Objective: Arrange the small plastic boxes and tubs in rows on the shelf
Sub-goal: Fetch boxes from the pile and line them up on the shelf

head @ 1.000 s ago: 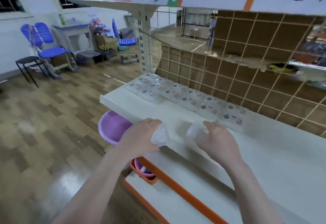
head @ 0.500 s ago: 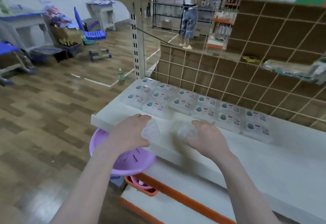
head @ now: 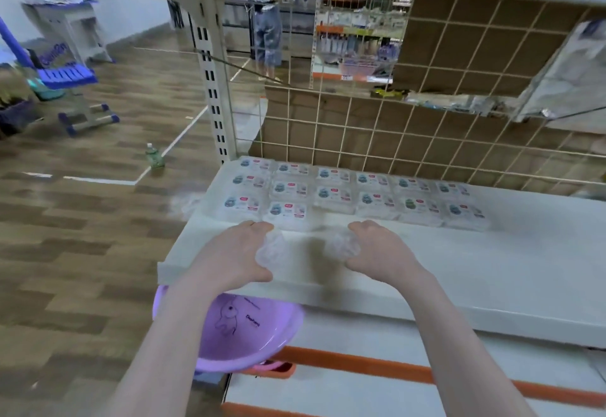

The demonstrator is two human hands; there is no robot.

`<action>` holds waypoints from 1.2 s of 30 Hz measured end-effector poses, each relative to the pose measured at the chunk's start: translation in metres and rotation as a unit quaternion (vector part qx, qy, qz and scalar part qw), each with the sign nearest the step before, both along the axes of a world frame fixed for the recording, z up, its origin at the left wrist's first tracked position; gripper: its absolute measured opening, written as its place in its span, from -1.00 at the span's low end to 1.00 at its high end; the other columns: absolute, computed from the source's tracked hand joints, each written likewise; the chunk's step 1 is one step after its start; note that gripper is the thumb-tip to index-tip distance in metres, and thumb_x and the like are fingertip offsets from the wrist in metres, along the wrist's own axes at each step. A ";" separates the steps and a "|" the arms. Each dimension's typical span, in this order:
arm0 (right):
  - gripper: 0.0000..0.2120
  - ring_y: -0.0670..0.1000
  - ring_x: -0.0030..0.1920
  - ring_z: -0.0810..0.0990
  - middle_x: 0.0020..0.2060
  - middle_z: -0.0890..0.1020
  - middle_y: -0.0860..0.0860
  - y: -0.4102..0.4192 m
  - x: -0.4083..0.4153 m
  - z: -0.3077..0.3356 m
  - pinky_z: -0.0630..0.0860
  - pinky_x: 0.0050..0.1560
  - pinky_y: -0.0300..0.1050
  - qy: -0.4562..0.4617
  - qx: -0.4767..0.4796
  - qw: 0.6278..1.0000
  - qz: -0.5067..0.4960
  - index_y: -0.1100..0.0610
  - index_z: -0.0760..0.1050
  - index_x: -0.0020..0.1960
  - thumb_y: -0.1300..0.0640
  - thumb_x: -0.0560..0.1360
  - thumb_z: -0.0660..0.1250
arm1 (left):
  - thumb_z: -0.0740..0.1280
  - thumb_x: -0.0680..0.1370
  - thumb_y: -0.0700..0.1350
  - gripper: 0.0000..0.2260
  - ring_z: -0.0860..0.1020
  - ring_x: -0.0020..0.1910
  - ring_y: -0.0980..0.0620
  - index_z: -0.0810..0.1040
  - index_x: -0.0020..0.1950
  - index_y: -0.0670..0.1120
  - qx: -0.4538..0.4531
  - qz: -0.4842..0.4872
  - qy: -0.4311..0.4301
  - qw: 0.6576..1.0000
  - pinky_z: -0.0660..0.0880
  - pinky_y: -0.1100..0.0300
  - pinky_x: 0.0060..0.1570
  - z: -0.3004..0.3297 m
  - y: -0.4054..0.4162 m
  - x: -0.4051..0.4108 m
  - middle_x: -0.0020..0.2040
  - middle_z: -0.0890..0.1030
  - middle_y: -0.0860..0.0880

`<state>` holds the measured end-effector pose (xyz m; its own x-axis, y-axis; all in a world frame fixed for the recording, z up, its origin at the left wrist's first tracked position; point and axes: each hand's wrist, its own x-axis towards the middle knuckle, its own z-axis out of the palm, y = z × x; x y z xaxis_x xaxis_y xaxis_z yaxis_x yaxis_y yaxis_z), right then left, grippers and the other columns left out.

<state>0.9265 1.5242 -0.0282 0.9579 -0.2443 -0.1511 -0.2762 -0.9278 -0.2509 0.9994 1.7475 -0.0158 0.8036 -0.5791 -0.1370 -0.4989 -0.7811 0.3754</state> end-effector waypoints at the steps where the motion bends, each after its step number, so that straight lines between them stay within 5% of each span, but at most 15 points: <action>1: -0.49 0.11 0.24 0.42 0.24 0.43 0.10 0.001 0.002 0.000 0.38 0.11 -0.10 0.005 -0.004 1.000 0.000 0.14 0.33 0.34 -0.02 0.45 0.28 | 0.47 0.35 -0.04 -0.30 0.39 0.28 0.03 0.26 0.44 0.01 0.001 -0.006 0.002 1.000 0.36 0.15 0.20 0.000 0.000 0.001 0.29 0.41 0.02; 9: -0.52 0.13 0.16 0.46 0.13 0.51 0.12 0.013 0.027 0.003 0.38 0.05 -0.07 0.018 -0.074 0.997 0.001 0.15 0.41 0.18 -0.13 0.40 0.34 | 0.45 0.36 -0.06 -0.36 0.41 0.24 0.02 0.30 0.40 -0.01 0.005 -0.020 0.009 1.000 0.39 0.10 0.19 0.001 0.004 0.008 0.26 0.43 0.00; 14: -0.55 0.13 0.12 0.48 0.11 0.52 0.12 0.016 0.035 0.005 0.39 -0.05 -0.11 0.019 -0.073 0.997 -0.005 0.18 0.45 0.19 -0.02 0.38 0.35 | 0.45 0.36 -0.06 -0.34 0.43 0.23 0.03 0.29 0.41 -0.01 -0.004 -0.011 0.011 1.000 0.41 0.13 0.17 0.002 0.006 0.011 0.25 0.43 0.01; 23: -0.40 -0.02 0.11 0.46 0.14 0.50 -0.01 0.004 0.028 0.015 0.33 -0.02 -0.22 -0.111 0.109 0.987 -0.033 0.09 0.38 0.33 0.04 0.33 0.45 | 0.45 0.36 -0.03 -0.30 0.41 0.26 0.03 0.25 0.45 0.00 -0.007 0.011 0.012 1.000 0.39 0.11 0.21 0.002 0.006 0.011 0.28 0.41 0.02; 30: -0.46 -0.11 0.08 0.54 0.01 0.54 -0.16 -0.016 -0.012 0.002 0.44 0.09 -0.32 -0.221 0.368 0.900 -0.080 -0.05 0.41 0.18 0.23 0.30 0.53 | 0.44 0.36 -0.04 -0.32 0.40 0.27 0.04 0.26 0.44 0.02 -0.008 0.011 0.012 1.000 0.40 0.13 0.19 0.004 -0.006 0.007 0.28 0.42 0.04; 33: -0.41 -0.11 0.11 0.54 0.10 0.51 -0.13 -0.028 -0.034 -0.008 0.47 0.13 -0.23 -0.245 0.388 0.884 -0.087 -0.09 0.37 0.22 0.28 0.31 0.50 | 0.45 0.36 -0.03 -0.32 0.40 0.26 0.05 0.26 0.43 0.02 -0.003 0.008 0.011 1.000 0.39 0.16 0.18 0.004 -0.013 0.006 0.28 0.41 0.04; 36: -0.37 -0.15 0.11 0.52 0.13 0.49 -0.12 -0.042 -0.051 -0.016 0.44 0.06 -0.37 -0.240 0.355 0.900 -0.079 -0.12 0.36 0.26 0.26 0.30 0.49 | 0.44 0.37 -0.02 -0.31 0.36 0.29 0.06 0.24 0.44 0.04 0.009 0.005 0.008 1.000 0.36 0.17 0.21 0.004 -0.020 0.002 0.33 0.38 0.07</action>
<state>0.8760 1.4817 -0.0440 0.9162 -0.3884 0.0988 -0.0922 -0.4442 -0.8912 1.0018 1.7276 -0.0119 0.8076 -0.5678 -0.1593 -0.4846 -0.7929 0.3695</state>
